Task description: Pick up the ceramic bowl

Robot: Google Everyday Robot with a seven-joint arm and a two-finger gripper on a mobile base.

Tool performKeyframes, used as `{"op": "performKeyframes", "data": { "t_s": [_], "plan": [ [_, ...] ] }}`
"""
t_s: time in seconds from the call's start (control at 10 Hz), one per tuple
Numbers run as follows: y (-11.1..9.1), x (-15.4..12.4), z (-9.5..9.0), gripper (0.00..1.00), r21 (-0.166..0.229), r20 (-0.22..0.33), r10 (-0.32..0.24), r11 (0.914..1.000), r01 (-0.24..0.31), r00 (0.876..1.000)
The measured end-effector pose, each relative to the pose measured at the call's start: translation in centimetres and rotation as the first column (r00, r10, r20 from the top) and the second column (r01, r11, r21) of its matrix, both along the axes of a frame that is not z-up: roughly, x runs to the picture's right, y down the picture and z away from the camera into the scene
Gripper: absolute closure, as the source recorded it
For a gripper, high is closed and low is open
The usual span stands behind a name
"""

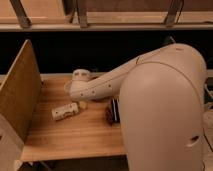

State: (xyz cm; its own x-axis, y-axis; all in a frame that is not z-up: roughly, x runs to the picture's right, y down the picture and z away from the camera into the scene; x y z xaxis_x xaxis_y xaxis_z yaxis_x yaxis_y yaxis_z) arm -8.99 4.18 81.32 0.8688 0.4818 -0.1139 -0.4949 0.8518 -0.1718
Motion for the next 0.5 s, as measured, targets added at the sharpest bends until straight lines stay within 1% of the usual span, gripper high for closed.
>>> {"op": "performKeyframes", "data": {
  "t_s": [0.5],
  "plan": [
    [0.09,0.0,0.07,0.2,-0.002,0.0,0.0,1.0,0.0,1.0]
  ]
}}
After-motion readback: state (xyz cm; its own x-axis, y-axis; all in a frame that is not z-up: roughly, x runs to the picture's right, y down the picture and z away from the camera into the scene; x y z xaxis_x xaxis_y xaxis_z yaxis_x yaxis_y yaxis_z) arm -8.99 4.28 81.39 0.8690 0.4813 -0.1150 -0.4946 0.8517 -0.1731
